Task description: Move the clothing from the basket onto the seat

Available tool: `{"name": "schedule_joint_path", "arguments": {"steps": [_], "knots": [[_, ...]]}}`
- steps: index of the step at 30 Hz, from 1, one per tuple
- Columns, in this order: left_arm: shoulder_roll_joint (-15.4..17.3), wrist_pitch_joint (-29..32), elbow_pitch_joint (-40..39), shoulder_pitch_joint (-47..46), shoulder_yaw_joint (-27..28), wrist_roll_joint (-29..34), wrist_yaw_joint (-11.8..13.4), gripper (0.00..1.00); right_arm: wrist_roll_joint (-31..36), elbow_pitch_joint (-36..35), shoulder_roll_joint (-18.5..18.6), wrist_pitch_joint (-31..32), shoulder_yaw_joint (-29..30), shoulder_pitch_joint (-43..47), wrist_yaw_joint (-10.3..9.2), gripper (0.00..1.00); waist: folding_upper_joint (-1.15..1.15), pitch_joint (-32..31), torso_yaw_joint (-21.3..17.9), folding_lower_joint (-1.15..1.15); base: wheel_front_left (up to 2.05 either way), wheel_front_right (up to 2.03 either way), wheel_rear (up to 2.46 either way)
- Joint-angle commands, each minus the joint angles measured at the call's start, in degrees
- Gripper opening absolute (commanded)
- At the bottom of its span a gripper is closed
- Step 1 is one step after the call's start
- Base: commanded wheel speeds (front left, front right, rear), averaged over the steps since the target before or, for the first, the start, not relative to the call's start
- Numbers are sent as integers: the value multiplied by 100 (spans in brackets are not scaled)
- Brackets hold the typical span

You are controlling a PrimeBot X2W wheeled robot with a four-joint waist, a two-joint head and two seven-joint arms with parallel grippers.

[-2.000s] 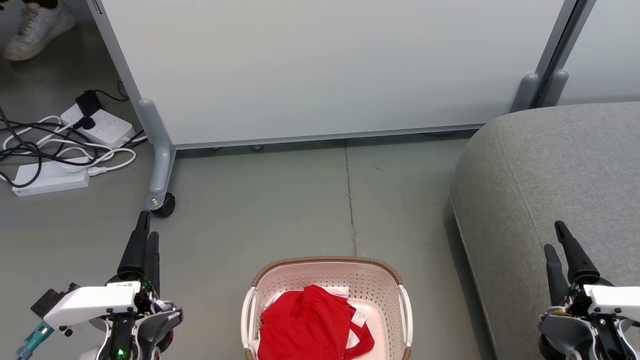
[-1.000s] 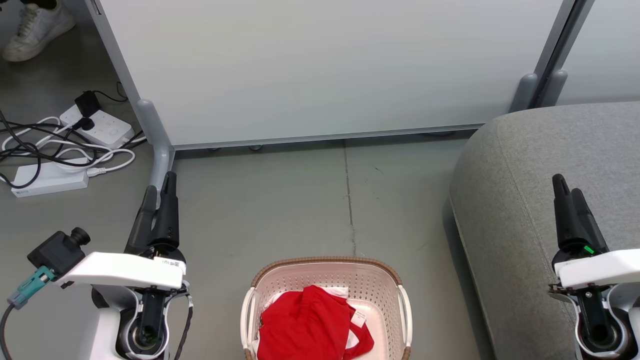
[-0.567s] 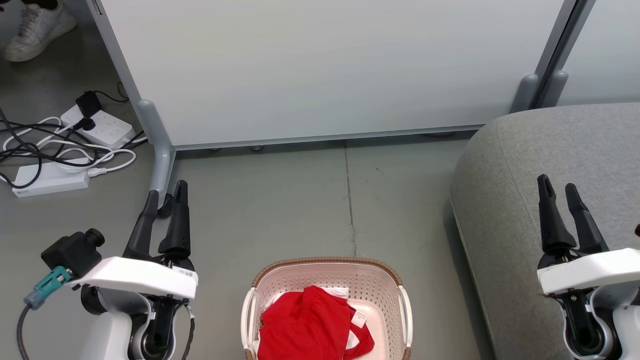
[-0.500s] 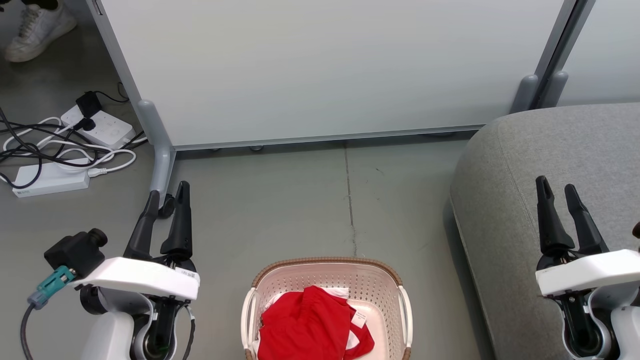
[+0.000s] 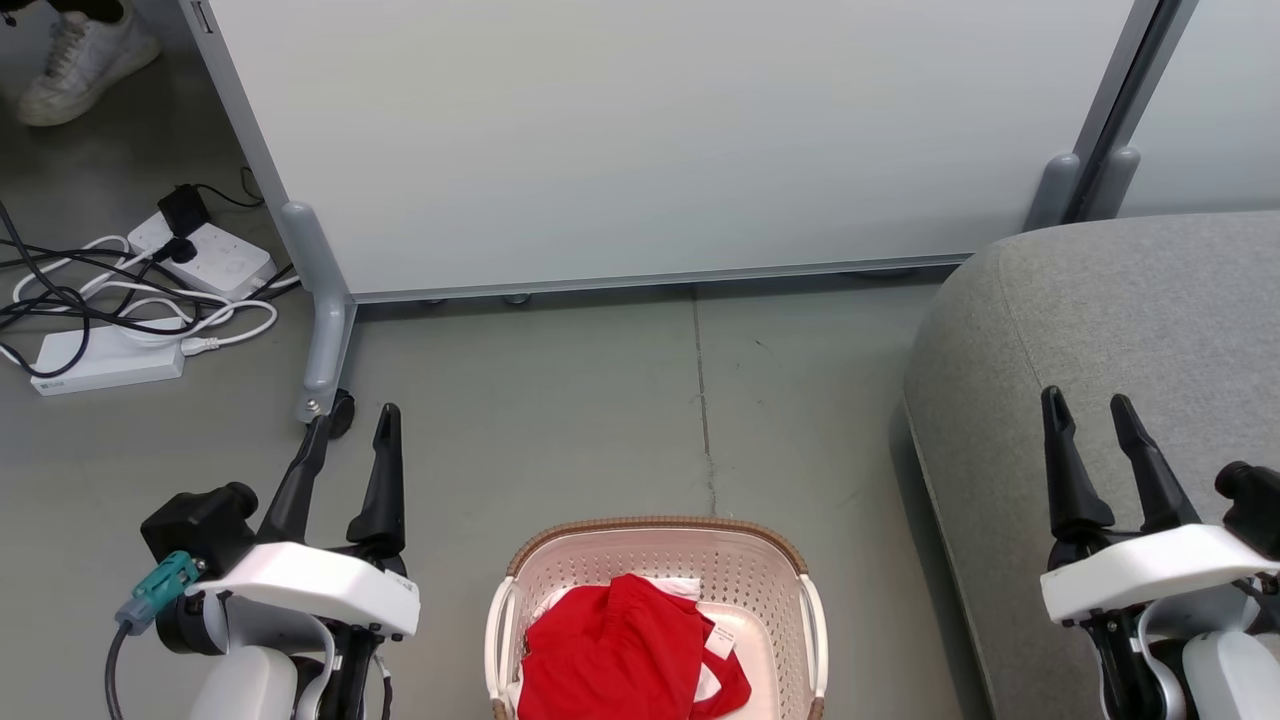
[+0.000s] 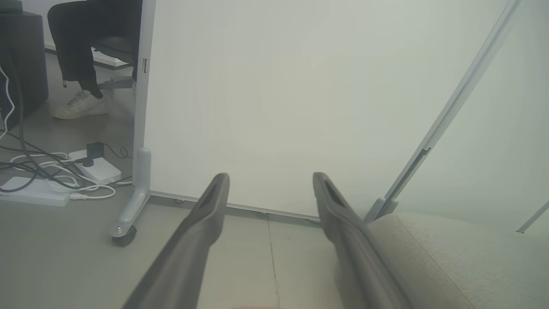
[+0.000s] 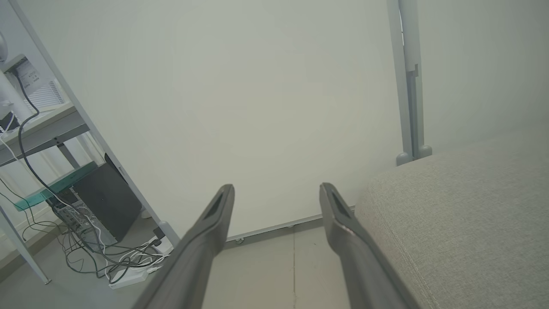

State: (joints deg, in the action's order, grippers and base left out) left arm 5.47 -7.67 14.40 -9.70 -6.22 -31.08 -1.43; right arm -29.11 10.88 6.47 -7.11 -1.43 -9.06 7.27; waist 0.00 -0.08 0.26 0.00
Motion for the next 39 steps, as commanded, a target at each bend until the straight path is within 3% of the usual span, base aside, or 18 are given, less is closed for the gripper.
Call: {"name": "schedule_joint_path", "arguments": {"steps": [1, 25, 39], "knots": [[55, -57, -15, -39, -8, 175, 42, 100, 193, 0, 35, -76, -14, -37, 27, 100, 0, -4, 3, 0, 0, 0, 0], [90, -361, 368, 51, -295, 1435, 344, 100, 1558, 567, -75, -440, -169, 13, 29, 100, 0, 9, 15, 0, 0, 0, 0], [49, -370, 385, 84, -326, 1752, 432, 100, 1695, 730, -118, -581, -168, 16, 31, 100, 0, -11, 36, 0, 0, 0, 0]]}}
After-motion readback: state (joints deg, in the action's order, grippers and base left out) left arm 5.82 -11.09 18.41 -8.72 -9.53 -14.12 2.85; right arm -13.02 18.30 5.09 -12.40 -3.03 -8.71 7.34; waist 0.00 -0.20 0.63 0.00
